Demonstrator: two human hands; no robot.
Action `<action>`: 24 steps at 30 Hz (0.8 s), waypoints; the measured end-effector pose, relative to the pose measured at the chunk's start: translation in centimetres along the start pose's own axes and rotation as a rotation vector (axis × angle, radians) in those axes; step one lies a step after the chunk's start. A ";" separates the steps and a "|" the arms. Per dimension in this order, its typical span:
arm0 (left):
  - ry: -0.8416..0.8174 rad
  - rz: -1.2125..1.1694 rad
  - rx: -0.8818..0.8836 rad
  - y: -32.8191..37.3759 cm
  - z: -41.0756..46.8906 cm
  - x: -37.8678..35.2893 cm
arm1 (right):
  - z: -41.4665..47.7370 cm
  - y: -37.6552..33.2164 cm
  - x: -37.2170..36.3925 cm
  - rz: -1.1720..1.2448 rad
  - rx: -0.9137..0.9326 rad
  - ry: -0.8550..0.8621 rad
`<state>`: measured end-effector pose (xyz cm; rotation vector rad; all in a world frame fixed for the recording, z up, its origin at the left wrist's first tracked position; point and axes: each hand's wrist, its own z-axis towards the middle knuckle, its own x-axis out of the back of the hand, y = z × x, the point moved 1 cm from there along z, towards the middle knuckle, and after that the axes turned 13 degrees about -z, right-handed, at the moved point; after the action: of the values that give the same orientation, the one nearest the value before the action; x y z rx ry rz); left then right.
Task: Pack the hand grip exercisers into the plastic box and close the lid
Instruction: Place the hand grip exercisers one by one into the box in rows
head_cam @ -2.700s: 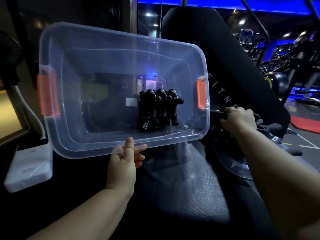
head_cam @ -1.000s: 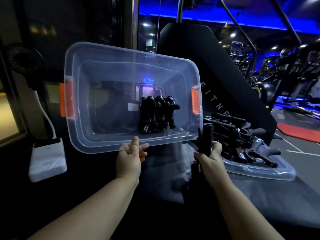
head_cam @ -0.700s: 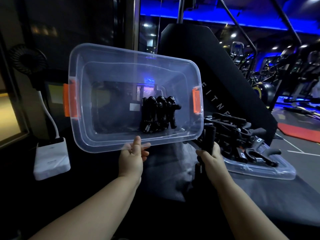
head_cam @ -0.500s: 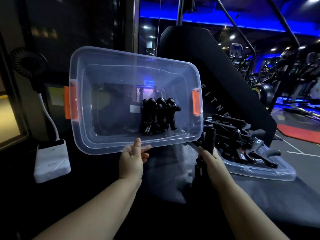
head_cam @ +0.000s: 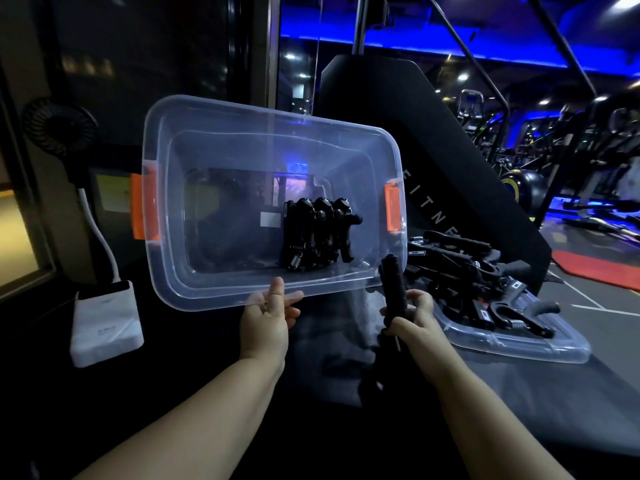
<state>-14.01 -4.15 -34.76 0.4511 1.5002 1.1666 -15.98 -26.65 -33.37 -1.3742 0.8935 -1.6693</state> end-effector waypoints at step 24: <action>-0.001 -0.015 0.011 0.2 -0.1 -0.1 | -4.7 -5.7 5.2 -0.448 0.177 0.166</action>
<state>-14.14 -4.17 -34.57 0.4470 1.5076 1.1461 -21.94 -28.60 -26.88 -1.3966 0.5311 -2.1705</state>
